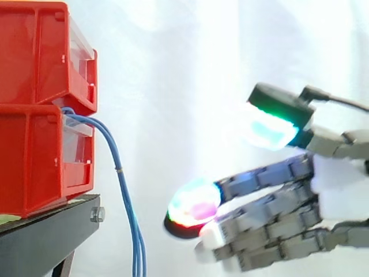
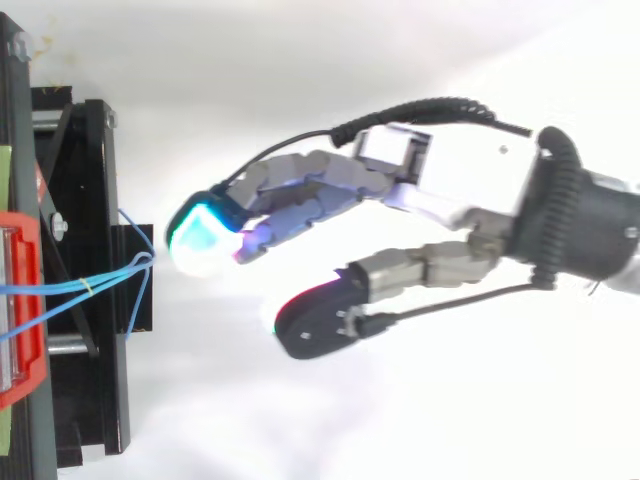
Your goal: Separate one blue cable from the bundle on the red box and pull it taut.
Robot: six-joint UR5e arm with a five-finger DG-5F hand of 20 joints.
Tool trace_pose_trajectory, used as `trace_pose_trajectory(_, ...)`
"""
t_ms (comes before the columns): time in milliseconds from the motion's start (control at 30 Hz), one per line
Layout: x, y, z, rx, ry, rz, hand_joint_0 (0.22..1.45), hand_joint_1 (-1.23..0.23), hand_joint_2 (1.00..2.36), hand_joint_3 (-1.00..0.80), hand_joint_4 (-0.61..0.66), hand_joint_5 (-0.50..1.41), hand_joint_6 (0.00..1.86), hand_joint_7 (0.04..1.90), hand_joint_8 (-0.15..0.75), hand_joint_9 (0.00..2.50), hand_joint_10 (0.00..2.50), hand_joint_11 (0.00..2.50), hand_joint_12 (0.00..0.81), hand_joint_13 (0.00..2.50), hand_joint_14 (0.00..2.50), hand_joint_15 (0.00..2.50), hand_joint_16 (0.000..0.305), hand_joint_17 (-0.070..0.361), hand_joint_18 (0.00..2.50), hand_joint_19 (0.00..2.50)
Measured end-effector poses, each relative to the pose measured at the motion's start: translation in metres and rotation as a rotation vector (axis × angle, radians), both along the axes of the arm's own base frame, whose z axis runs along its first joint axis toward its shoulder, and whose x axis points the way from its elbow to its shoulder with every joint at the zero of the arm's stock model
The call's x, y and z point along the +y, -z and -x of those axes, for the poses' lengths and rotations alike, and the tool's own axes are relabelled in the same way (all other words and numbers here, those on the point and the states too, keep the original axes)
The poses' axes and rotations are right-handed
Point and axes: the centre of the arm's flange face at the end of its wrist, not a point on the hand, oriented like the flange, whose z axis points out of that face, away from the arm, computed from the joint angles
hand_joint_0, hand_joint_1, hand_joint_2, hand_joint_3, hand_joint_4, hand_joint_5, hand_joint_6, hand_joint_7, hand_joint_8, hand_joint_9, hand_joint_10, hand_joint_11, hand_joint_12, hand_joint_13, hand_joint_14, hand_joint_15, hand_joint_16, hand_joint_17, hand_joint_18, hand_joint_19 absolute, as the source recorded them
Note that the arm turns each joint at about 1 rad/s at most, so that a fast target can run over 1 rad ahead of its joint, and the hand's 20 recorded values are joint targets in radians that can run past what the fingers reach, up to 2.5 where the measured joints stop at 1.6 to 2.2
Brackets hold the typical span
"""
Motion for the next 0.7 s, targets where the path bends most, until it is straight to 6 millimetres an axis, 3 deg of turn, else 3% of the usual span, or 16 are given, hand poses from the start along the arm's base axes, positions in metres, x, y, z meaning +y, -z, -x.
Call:
trace_pose_trajectory(200, 0.001, 0.019, -0.027, -0.005, 0.013, -0.036, 0.52, -0.61, 1.0, -0.47, 0.26, -0.14, 0.5, 0.73, 0.283, 0.73, 0.01, 0.16, 0.261, 0.45, 0.0, 0.06, 0.031, 0.069, 0.19, 0.17)
trace_pose_trajectory(700, -0.022, 0.022, -0.038, -0.058, 0.102, 0.01, 0.52, -0.6, 1.0, -0.47, 0.27, -0.13, 0.5, 0.74, 0.282, 0.75, 0.01, 0.17, 0.261, 0.46, 0.0, 0.07, 0.031, 0.07, 0.21, 0.19)
